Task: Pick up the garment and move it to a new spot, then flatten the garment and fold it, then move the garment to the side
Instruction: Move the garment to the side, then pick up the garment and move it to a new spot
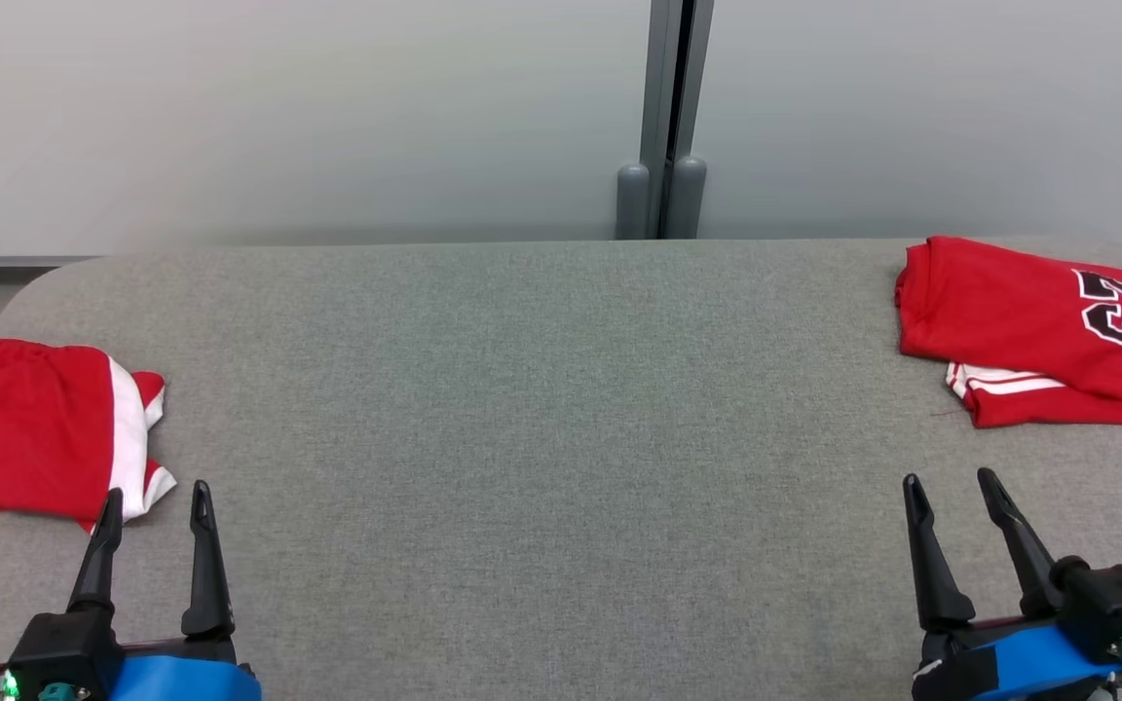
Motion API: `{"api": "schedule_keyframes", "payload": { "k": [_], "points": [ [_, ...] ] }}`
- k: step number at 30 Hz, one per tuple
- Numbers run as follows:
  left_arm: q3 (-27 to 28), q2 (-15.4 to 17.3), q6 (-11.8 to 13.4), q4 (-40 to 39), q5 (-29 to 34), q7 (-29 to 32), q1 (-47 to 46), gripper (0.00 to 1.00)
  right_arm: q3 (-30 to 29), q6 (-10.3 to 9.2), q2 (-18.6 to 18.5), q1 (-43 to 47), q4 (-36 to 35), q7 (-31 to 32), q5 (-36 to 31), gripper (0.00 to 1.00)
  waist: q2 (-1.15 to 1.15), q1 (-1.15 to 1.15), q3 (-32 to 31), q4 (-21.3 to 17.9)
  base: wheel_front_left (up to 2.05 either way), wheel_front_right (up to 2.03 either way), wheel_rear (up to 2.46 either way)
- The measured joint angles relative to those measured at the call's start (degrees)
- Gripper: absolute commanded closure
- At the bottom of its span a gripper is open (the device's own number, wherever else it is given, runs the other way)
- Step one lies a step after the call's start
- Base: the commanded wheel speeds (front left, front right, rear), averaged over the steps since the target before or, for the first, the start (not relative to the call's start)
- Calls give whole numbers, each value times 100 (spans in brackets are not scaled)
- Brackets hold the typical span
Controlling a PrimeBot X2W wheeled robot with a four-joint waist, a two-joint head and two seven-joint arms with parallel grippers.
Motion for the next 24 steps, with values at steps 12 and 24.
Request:
{"api": "schedule_keyframes", "payload": {
  "k": [12, 24],
  "points": [
    [-80, 45, 29, -37, -35, 152, 105, 0, -127, 0, 112, 297, -307, 277, -89, 0, 1, 1, -222, 62, 0, 0, 0],
    [-113, 96, 83, -110, -59, 237, 139, 0, -105, 0, 116, 327, -290, 298, 30, 0, 1, 1, -225, 86, 0, 0, 0]
  ]
}}
